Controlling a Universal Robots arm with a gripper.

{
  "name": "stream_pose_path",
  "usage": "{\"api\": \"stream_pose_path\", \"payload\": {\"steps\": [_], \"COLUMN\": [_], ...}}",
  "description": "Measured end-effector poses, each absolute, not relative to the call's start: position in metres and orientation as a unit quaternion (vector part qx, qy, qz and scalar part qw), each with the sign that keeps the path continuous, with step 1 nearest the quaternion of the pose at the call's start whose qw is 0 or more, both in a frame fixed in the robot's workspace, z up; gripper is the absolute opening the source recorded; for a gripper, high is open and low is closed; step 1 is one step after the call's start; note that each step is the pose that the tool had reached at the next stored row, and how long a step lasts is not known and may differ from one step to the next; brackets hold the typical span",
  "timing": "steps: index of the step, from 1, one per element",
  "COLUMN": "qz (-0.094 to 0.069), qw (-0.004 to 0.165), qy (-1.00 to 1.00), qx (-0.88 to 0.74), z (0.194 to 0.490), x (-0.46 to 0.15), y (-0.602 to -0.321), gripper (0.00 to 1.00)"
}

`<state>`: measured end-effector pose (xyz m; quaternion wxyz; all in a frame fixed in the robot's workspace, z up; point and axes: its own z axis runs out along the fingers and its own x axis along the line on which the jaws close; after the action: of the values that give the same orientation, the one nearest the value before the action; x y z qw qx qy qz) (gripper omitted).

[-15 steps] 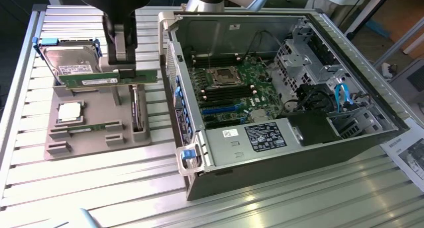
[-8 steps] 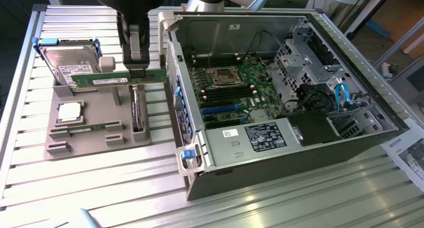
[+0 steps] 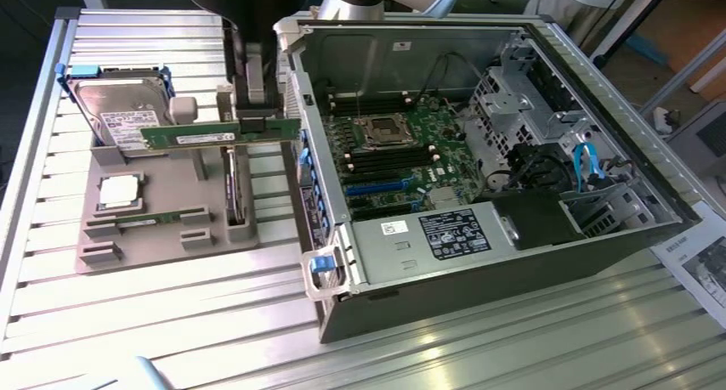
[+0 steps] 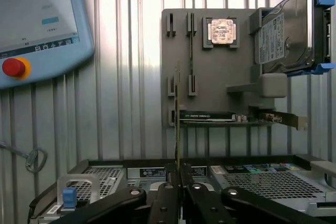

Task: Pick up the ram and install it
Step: 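Pick up the ram and move it above insertion slot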

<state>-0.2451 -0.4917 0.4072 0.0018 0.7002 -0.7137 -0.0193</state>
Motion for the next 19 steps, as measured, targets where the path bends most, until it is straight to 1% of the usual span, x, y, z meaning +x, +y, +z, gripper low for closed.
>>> {"api": "stream_pose_path", "payload": {"steps": [19], "qz": [-0.019], "qw": [0.002], "qy": [-0.714], "qx": [0.7], "z": [0.407], "x": [-0.203], "y": [-0.494], "gripper": [0.12]}}
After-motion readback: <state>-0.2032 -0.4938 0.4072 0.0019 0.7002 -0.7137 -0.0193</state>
